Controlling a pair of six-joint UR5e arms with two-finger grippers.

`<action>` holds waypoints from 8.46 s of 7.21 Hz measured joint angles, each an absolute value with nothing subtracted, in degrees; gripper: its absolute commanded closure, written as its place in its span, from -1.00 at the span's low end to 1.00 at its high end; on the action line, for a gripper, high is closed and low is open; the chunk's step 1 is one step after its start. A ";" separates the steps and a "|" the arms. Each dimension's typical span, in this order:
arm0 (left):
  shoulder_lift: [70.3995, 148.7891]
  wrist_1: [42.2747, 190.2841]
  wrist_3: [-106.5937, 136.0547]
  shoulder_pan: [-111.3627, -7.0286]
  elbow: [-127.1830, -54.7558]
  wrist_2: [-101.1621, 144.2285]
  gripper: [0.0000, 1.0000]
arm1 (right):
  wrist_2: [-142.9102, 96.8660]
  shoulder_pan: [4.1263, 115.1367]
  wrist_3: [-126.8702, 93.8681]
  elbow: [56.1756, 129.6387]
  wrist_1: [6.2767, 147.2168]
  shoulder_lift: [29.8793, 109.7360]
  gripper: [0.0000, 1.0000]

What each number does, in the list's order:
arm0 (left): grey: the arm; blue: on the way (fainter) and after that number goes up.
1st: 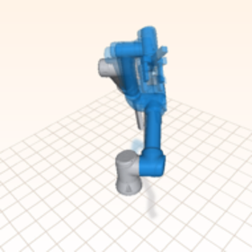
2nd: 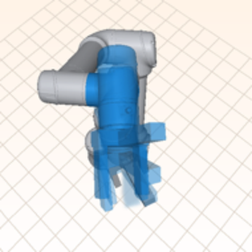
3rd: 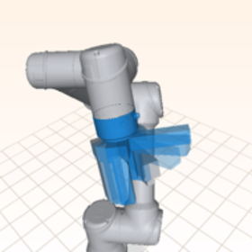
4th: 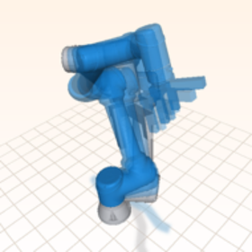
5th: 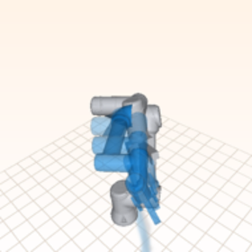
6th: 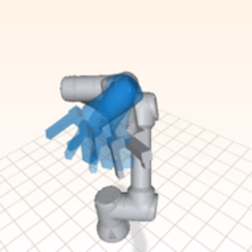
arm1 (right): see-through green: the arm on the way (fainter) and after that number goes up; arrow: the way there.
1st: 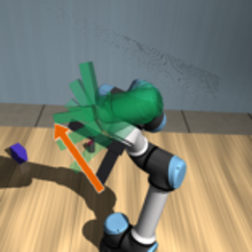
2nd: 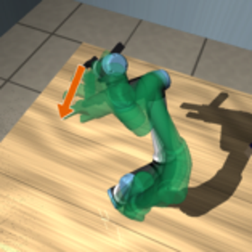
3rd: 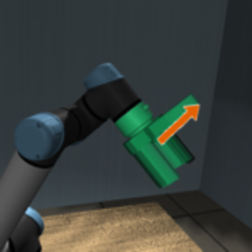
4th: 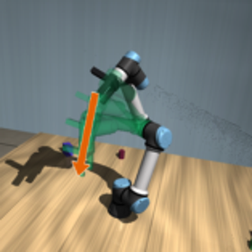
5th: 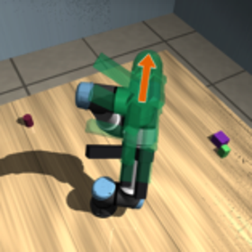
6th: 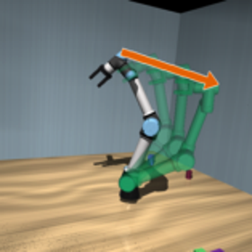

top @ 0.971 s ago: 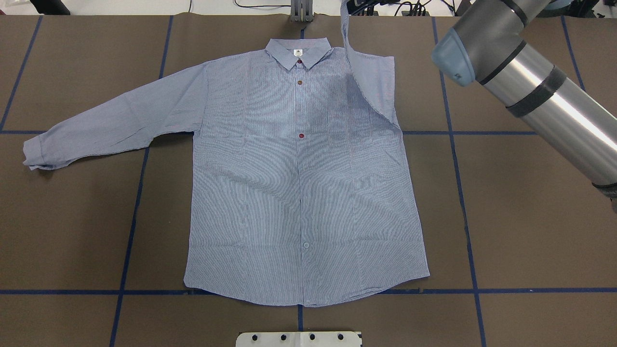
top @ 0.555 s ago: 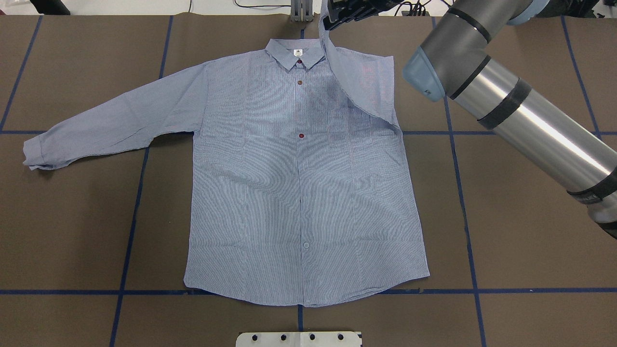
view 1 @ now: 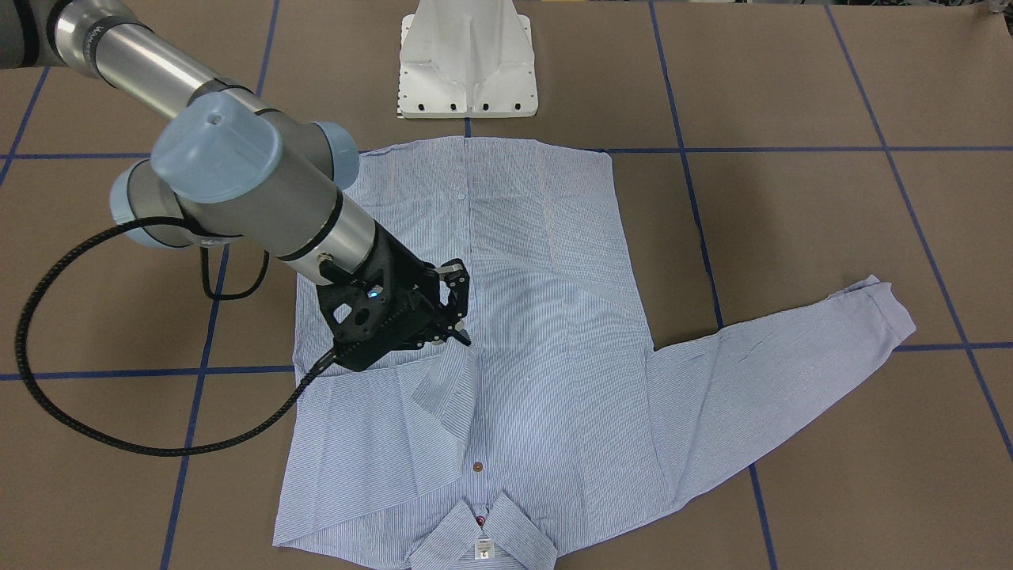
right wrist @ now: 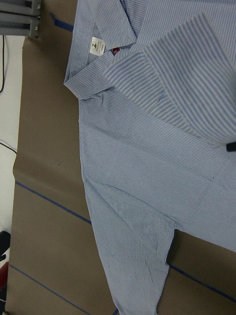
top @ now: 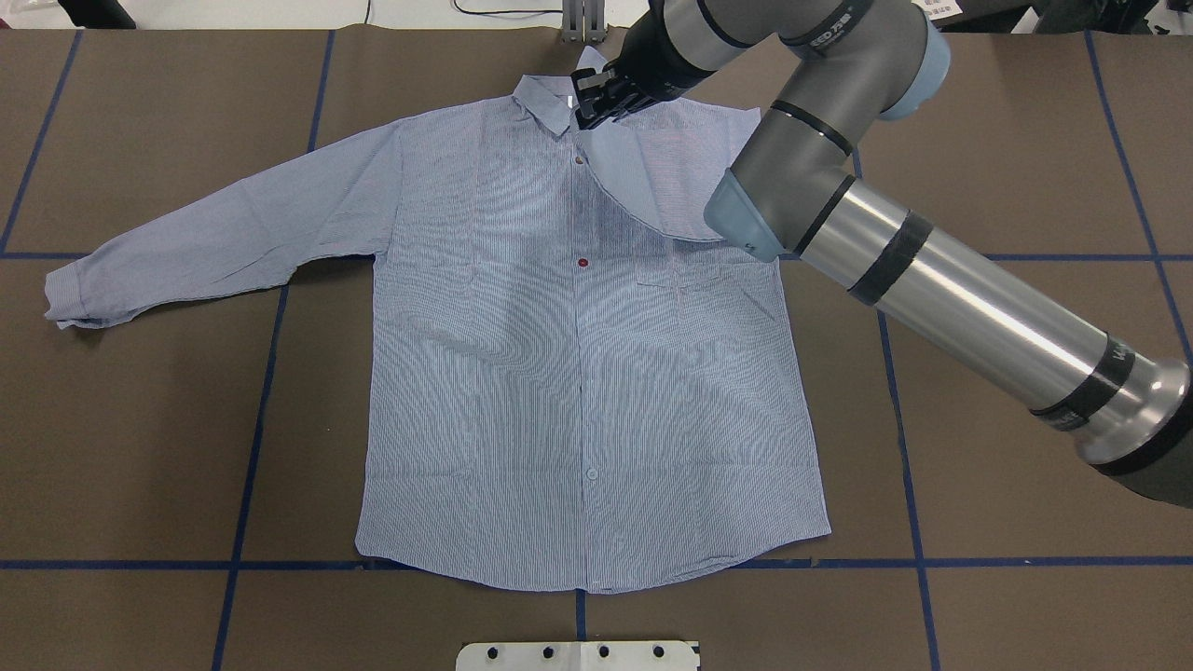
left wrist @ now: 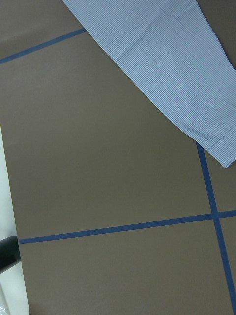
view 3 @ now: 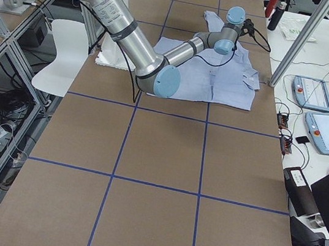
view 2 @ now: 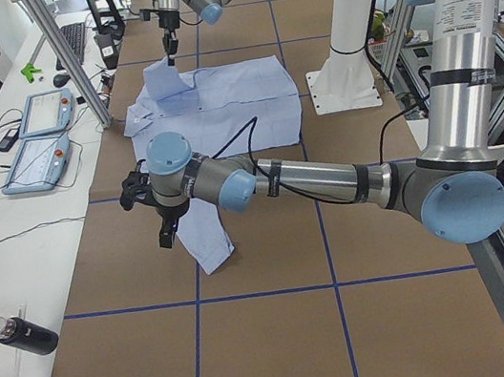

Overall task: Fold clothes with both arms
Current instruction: 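Lift the sleeve with the right gripper and carry it across the shirt front, then lay the sleeve on the shirt front, open the right gripper and withdraw, then grasp the other sleeve cuff with the left gripper while the right gripper rises, then lift the sleeve with the left gripper and carry it over the shirt front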

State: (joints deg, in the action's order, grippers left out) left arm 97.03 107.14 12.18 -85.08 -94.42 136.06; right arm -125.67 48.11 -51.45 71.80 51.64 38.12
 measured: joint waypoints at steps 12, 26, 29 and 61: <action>97.03 107.07 12.22 -85.24 -94.14 136.05 -0.99 | -106.83 34.63 -51.51 60.38 53.69 28.60 -0.98; 85.41 142.10 71.91 -54.15 -88.05 104.43 -0.98 | -121.81 51.11 -36.09 97.18 107.49 46.22 -0.99; 85.11 146.53 72.04 -53.95 -84.60 103.69 -0.85 | -122.14 51.89 -35.53 98.67 107.66 47.79 -0.99; 125.48 87.52 76.60 -60.57 -110.83 121.89 1.00 | -126.89 62.87 -19.55 102.03 95.09 72.97 -1.00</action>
